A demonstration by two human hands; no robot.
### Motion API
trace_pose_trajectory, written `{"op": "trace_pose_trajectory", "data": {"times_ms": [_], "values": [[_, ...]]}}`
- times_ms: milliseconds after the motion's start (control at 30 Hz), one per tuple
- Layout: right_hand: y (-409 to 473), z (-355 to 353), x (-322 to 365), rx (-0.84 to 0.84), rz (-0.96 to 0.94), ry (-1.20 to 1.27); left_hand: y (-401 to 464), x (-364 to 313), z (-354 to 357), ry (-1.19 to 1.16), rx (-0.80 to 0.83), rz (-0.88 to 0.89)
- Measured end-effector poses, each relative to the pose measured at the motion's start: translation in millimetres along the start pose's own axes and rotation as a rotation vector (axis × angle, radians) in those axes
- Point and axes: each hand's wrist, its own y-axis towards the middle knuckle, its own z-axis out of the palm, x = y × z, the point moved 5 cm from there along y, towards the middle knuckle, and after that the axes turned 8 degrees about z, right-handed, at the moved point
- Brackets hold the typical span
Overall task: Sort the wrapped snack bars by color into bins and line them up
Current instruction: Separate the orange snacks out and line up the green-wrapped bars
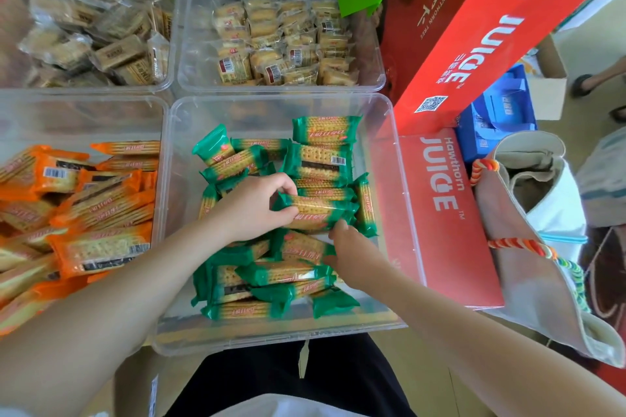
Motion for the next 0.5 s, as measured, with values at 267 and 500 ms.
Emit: {"op": "trace_pose_trajectory", "data": {"times_ms": [267, 500], "values": [[-3.7, -16.1, 3.2, 0.028, 0.032, -0.038, 2.7, 10.5, -27.2, -0.217, -0.361, -0.098], [8.5, -92.0, 17.4, -0.519, -0.192, 0.143, 7.4, 18.6, -35.4, -0.049, -0.308, -0.042]]}}
